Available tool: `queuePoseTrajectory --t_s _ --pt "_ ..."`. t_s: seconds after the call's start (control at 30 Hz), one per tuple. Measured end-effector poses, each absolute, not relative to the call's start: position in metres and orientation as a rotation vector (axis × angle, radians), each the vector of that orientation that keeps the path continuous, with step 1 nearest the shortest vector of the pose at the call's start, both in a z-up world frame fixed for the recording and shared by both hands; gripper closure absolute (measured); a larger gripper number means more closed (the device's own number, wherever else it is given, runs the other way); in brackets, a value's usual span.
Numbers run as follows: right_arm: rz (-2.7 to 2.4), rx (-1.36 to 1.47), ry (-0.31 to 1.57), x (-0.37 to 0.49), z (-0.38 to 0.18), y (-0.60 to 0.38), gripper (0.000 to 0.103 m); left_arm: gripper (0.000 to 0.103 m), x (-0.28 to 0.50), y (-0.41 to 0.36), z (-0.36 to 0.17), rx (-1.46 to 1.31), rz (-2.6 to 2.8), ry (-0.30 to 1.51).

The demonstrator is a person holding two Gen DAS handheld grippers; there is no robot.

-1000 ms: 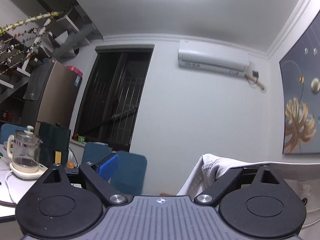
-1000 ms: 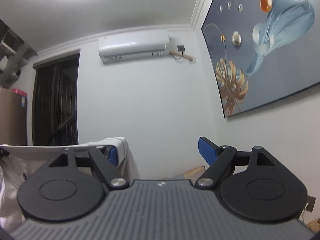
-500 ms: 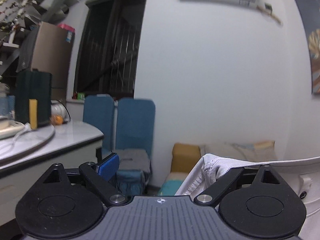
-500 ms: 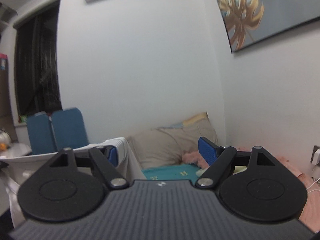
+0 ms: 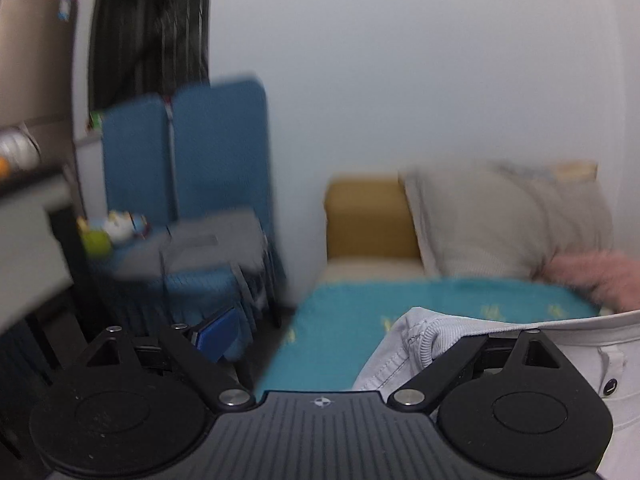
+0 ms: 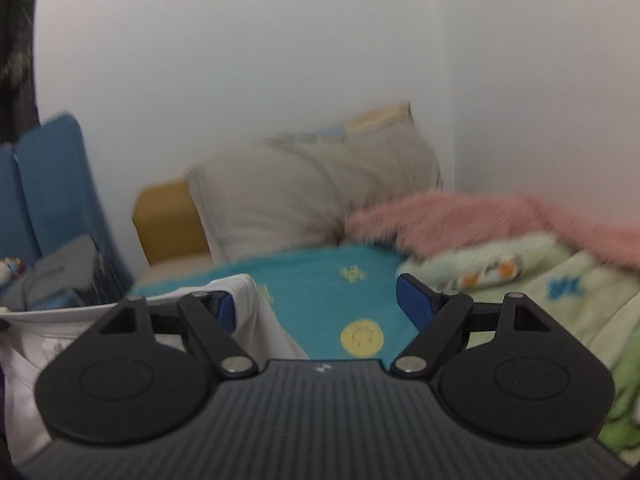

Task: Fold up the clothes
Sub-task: 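Lower the T-shirt flat onto the bed and open both grippers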

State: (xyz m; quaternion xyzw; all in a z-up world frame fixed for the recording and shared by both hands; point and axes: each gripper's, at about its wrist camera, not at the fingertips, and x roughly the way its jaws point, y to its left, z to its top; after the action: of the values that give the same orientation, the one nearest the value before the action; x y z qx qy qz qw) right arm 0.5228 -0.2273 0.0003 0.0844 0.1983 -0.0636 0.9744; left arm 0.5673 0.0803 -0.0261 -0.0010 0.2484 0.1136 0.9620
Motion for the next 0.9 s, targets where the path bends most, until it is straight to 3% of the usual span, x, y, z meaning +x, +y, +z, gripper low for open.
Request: queuePoseTrajectory --t_s 0.2,0.3,0.43,0.73,0.9 --pt "-0.079 0.181 0.664 0.614 -0.1 -0.23 0.023 0.009 0.652 0.09 -0.142 0.018 0.175 0.801" --pt "-0.01 0.205 0.8 0.638 -0.123 -0.231 0.023 0.009 0.67 0.092 -0.16 0.04 0.109 0.926" --pt "0.144 0.167 0.92 0.649 -0.129 -0.222 0.022 0.001 0.674 0.096 -0.159 0.05 -0.008 1.017" --pt "0.072 0.11 0.953 0.609 -0.107 -0.217 0.022 0.0 0.6 0.089 -0.122 0.182 -0.042 0.904" --pt "0.009 0.121 0.828 0.523 -0.074 -0.207 0.022 0.0 0.55 0.074 -0.122 0.249 0.019 0.803"
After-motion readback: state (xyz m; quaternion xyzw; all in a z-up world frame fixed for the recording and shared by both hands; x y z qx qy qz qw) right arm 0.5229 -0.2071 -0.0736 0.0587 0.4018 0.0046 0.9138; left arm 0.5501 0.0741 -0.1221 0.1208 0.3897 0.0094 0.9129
